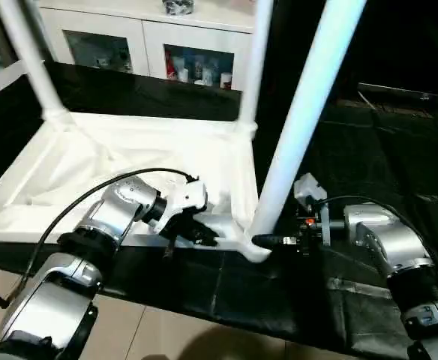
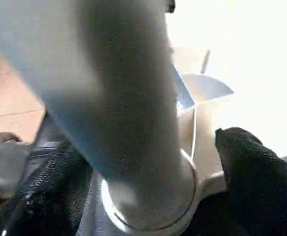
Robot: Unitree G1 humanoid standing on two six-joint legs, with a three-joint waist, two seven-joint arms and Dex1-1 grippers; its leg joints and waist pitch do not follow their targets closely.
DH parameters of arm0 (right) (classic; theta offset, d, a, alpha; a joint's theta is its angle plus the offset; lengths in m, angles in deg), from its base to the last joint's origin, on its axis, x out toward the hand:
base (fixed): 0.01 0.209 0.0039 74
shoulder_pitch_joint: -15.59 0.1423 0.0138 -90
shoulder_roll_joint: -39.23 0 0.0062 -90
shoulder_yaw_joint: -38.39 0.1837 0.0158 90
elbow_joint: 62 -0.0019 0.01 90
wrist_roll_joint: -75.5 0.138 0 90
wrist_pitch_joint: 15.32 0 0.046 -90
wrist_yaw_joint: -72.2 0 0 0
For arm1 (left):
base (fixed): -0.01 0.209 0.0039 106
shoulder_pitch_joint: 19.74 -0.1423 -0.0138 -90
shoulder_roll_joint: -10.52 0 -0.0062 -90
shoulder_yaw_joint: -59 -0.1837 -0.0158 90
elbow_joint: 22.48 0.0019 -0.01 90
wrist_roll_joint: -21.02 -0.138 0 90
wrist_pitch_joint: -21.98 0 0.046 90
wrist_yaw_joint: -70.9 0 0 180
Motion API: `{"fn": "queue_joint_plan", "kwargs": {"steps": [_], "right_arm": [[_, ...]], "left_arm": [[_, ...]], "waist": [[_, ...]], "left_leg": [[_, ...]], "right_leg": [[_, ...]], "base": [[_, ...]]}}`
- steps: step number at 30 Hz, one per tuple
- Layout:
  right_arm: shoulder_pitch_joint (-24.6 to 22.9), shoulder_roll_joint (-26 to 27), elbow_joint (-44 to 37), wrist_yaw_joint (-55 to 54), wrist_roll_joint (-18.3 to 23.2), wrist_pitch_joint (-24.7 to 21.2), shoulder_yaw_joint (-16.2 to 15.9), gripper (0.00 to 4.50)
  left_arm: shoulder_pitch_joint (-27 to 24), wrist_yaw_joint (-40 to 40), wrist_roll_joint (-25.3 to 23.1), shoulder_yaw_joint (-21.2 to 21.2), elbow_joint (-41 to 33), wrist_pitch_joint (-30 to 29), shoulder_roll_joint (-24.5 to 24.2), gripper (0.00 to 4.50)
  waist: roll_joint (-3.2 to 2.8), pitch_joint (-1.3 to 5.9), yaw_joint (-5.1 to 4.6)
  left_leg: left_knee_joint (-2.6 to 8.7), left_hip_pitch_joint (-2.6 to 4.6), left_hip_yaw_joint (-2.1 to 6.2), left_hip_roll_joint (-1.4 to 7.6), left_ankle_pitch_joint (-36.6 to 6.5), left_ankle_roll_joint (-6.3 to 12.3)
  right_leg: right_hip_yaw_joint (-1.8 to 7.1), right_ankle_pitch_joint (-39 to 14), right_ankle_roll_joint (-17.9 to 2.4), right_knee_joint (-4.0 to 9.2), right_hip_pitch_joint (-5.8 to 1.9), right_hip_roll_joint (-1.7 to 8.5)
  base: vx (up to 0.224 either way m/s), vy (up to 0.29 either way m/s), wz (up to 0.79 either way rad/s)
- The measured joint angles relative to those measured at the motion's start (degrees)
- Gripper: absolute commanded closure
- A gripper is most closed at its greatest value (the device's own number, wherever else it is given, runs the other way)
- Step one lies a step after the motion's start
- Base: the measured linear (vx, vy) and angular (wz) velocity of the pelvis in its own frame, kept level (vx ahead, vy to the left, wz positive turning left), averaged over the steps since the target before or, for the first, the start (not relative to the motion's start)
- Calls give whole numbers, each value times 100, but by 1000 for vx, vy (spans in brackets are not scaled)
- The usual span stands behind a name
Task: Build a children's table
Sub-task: Rotate leg to tighten
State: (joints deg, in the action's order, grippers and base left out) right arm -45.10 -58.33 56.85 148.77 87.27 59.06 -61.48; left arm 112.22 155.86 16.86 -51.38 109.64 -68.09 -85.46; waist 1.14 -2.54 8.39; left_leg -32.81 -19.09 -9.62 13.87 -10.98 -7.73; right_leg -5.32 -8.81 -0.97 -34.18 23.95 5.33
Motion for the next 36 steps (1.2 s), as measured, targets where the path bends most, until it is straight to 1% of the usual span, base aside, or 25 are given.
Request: {"fn": "queue_joint_plan", "kwargs": {"steps": [3, 4, 6, 7, 8, 9, 11, 14, 15, 16, 22, 25, 29, 30, 31, 32, 35, 36], "right_arm": [[2, 10, 102, 136, 3, 15, -68, 98], [2, 11, 106, 154, 5, 16, -78, 98], [2, 20, 106, 215, 10, 18, -80, 126], [2, 29, 107, 240, 15, 18, -80, 126], [2, 37, 107, 263, 21, 18, -81, 140], [2, 41, 107, 270, 23, 18, -84, 140], [2, 43, 107, 320, 39, 18, -114, 165], [2, 53, 106, 378, 46, 37, -137, 188], [2, 54, 105, 380, 50, 50, -137, 188], [2, 56, 104, 377, 61, 58, -137, 201], [-6, 66, 47, 333, 91, 58, -133, 224], [-66, 142, -6, 150, 81, 39, -108, 229], [-69, 316, 42, -433, -16, -4, 83, 237], [-62, 429, 129, -697, -41, -1, 168, 239], [-4, 619, 282, -1143, -68, 6, 326, 240], [106, 858, 435, -1755, -119, 7, 476, 242], [479, 1418, 901, -3265, -190, -64, 823, 248], [538, 1478, 966, -3528, -200, -62, 881, 249]], "left_arm": [[-48, 39, -1, -20, -105, 30, -47, 450], [-58, 57, -1, -25, -126, 34, -57, 450], [-69, 65, 0, -34, -158, 45, -73, 450], [-77, 65, 0, -41, -191, 48, -88, 450], [-81, 66, 0, -52, -212, 49, -100, 450], [-82, 65, 0, -63, -224, 50, -108, 450], [-94, 66, 0, -74, -251, 50, -123, 450], [-115, 73, 1, -75, -269, 55, -138, 450], [-118, 73, 1, -74, -274, 55, -140, 450], [-120, 73, 0, -75, -284, 55, -146, 450], [-121, 69, 1, -69, -300, 6, -154, 450], [-119, -91, 0, -18, -269, -180, -73, 450], [-37, -520, -37, 106, -19, -331, 11, 450], [3, -708, -54, 178, 105, -399, 68, 450], [93, -1025, -83, 278, 290, -527, 141, 450], [218, -1363, -131, 350, 465, -692, 219, 450], [454, -2223, -161, 548, 805, -1090, 536, 450], [489, -2380, -161, 569, 839, -1147, 619, 450]], "waist": [[0, 0, -12], [0, 0, -14], [0, 0, -14], [0, 0, -16], [0, 0, -18], [0, 0, -18], [0, 0, -19], [0, 0, -18], [1, 0, -18], [0, 0, -21], [0, 0, -26], [0, 1, -26], [1, 2, -52], [3, 3, -61], [5, 4, -103], [4, 4, -183], [5, 3, -371], [5, 3, -393]], "left_leg": [[-2, -7, 0, 0, 0, 0], [-2, -7, 0, 1, 0, 0], [-2, -7, 0, 2, 0, 0], [-2, -7, 0, 2, 0, 0], [-2, -7, 0, 2, 0, 0], [-2, -7, 0, 2, 0, 0], [-2, -6, 0, 2, 0, 0], [-2, -5, 0, 2, 0, 0], [-2, -5, 0, 2, 0, 0], [-2, -4, 0, 2, 0, 0], [-3, 2, 0, 2, 1, -1], [-4, 5, 0, 2, 1, -2], [-7, 13, 0, 0, 1, -3], [-8, 16, 1, 0, 1, -3], [-10, 18, 1, 0, 4, -7], [-15, 15, 5, -2, 9, -15], [-28, 15, 17, -7, 11, -20], [-30, 11, 22, -7, 11, -19]], "right_leg": [[1, 0, 0, -3, -1, 0], [1, 0, 0, -3, -1, -1], [1, 0, 1, -5, 0, -1], [1, 0, 1, -5, 0, -1], [1, -1, 1, -5, 0, -1], [1, -1, 1, -5, 0, -1], [1, -1, 1, -5, 0, -1], [1, -1, 1, -6, -1, -1], [1, -1, 1, -6, -1, -2], [1, -1, 1, -6, -1, -1], [2, -1, 2, -17, -2, -1], [3, -1, 2, -21, -4, -1], [4, -8, 19, -24, -7, -1], [4, -8, 20, -25, -9, -1], [4, -5, 19, -27, -9, -2], [4, 0, 20, -25, -1, -2], [-4, 0, 21, -15, 5, -2], [-10, 1, 21, -5, 6, -3]], "base": [[0, 0, 0], [0, 0, 0], [0, 0, 0], [0, 0, 0], [0, 0, 0], [0, 0, 0], [0, 0, 0], [0, 0, 0], [0, 0, 0], [0, 0, 0], [0, 0, 0], [0, 0, 0], [0, 0, 0], [0, 0, 0], [0, 0, 0], [0, 0, 0], [0, 0, 0], [0, 0, 0]]}}
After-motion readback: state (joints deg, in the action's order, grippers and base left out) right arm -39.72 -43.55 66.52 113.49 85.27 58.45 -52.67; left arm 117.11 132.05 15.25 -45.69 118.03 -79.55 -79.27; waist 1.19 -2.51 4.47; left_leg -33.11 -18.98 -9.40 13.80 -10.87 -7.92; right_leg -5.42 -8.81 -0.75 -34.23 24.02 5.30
